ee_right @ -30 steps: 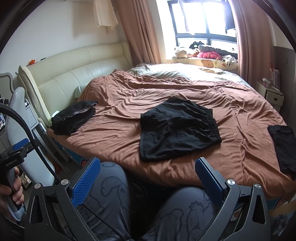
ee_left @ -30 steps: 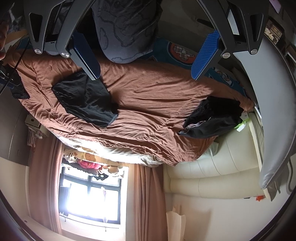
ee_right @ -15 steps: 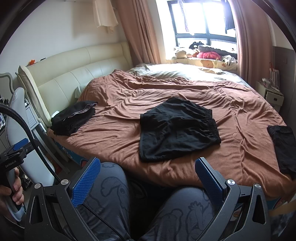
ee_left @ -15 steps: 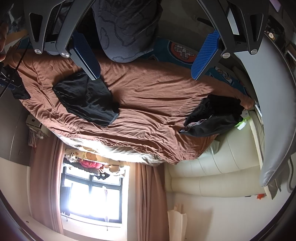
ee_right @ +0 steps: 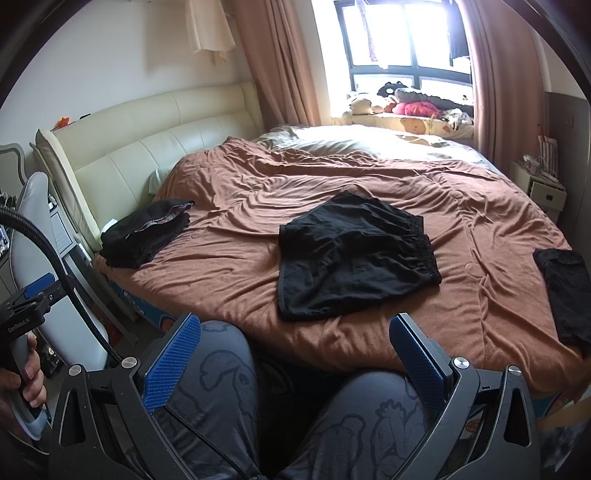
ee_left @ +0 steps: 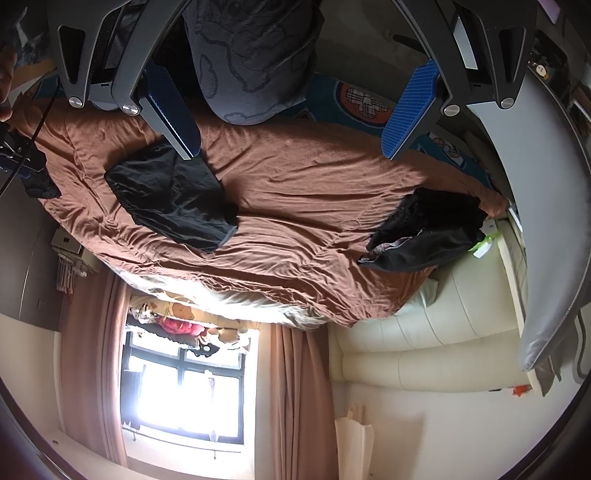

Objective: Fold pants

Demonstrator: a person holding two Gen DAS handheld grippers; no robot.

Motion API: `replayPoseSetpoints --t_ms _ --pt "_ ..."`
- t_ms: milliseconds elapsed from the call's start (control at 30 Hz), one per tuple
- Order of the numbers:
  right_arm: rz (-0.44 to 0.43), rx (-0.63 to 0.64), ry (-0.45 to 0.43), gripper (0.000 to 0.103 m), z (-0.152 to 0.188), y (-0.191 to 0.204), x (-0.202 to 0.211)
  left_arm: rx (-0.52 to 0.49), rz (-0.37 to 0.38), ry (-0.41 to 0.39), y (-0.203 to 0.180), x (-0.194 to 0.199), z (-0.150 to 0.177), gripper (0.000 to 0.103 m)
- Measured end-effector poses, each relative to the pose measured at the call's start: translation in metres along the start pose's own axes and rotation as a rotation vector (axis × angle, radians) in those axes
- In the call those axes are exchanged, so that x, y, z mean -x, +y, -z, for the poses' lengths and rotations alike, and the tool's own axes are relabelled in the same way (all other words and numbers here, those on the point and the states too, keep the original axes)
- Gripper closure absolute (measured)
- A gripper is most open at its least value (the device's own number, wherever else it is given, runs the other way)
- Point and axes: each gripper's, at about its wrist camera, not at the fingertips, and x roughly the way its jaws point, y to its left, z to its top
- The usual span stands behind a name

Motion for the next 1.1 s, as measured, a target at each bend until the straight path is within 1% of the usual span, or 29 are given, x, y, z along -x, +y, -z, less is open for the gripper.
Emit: replayPoseSetpoints --t_ms 400,600,867,1100 --pt "0.004 -0.006 0.001 0.000 -0.003 -0.005 -0.002 0.003 0.013 0.001 0.000 -0.006 -0.003 0.003" --pt "0.005 -0.023 -0.003 0.000 -0.007 -0.013 -0.010 -0.004 0.015 0.004 -0.003 -0.013 -0.005 0.003" --pt "0.016 -0.021 -0.036 0.000 -0.010 -0.024 -0.020 -0.005 0.022 0.027 -0.015 -0.036 -0.009 0.003" --pt "0.058 -0.031 -0.035 0.000 -0.012 -0.036 -0.039 -0.015 0.045 0.049 -0.030 -0.057 -0.013 0.003"
